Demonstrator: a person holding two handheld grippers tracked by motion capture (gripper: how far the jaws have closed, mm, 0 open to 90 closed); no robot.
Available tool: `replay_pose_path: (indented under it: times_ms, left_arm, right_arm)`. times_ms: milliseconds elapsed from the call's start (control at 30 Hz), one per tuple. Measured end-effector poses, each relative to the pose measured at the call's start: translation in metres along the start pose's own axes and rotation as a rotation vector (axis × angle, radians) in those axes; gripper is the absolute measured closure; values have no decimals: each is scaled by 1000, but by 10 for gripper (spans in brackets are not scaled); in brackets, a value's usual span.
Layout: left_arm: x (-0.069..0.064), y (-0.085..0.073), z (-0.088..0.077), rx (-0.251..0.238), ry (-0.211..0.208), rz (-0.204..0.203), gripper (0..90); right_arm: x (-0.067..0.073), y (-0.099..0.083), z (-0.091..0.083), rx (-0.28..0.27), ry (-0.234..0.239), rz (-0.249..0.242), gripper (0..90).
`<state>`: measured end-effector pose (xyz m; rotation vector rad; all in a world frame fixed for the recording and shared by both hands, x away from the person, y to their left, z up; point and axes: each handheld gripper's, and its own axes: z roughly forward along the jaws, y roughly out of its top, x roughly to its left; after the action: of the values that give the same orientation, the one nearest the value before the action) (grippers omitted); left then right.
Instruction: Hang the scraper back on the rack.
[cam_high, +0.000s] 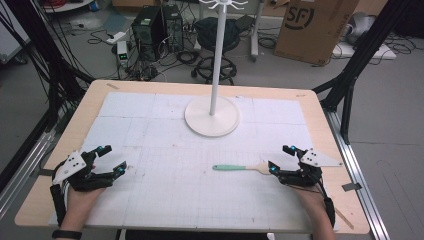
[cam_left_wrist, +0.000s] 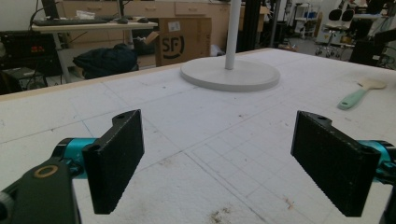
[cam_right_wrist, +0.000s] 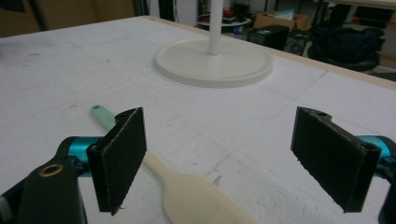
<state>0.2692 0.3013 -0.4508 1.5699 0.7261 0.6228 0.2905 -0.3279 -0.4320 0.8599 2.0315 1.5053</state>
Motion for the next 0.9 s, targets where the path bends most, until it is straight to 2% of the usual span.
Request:
replay_pose_path:
  times_ms: [367,433,667,900]
  left_arm:
    - [0,0,0,2,3,1,175]
    - [0,0,0,2,3,2,174]
    - [0,0,0,2,6,-1,174]
    - [-1,0,0,2,8,-1,174]
  right_arm:
    - [-1,9,22,111,138,-56,193]
    - [-1,10,26,115,148,-67,193]
    - [1,10,38,180,201,-82,198]
    - [5,12,54,276,264,-136,363]
